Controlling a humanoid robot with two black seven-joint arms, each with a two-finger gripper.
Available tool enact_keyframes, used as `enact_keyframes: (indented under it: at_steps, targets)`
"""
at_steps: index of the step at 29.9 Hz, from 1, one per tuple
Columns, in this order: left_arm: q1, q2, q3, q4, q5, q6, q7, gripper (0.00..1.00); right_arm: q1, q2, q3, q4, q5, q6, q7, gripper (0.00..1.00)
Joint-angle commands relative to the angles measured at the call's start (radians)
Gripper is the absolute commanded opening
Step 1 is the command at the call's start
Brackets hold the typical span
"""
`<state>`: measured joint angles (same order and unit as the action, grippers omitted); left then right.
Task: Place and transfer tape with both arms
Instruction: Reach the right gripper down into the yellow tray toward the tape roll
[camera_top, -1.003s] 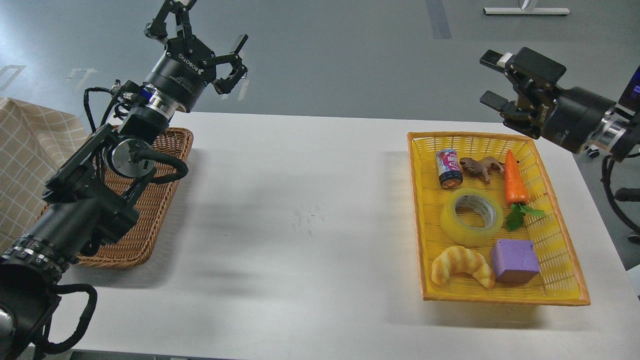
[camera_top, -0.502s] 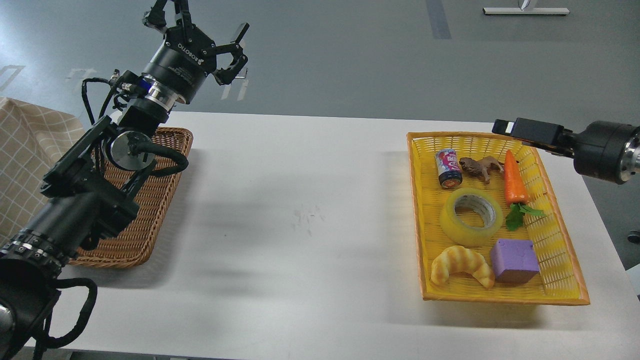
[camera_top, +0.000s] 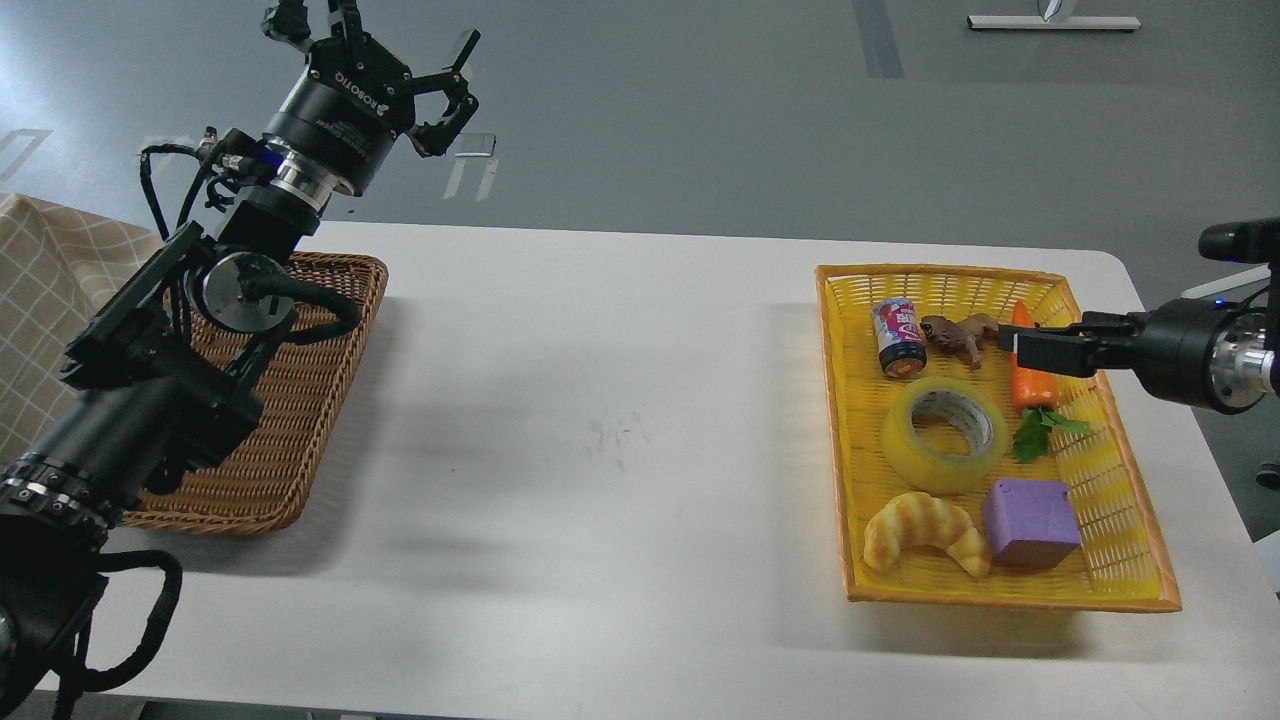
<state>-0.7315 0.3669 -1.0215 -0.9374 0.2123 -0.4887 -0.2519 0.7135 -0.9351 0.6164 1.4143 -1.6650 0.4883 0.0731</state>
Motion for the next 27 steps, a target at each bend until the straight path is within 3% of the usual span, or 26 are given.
enact_keyframes:
  at_steps: [1, 17, 27]
  targets:
    - [0.003, -0.003, -0.003, -0.004, 0.001, 0.0, -0.001, 0.98, 0.0, 0.015, -0.021, -0.012, -0.012, 0.0, 0.001, 1.0]
    - [0.003, 0.0, -0.005, -0.004, 0.001, 0.0, -0.001, 0.98, 0.004, 0.148, -0.023, -0.147, -0.111, 0.0, 0.005, 0.99]
    - [0.003, 0.003, -0.009, -0.004, 0.001, 0.0, -0.001, 0.98, -0.016, 0.187, -0.044, -0.15, -0.182, 0.0, 0.002, 0.99]
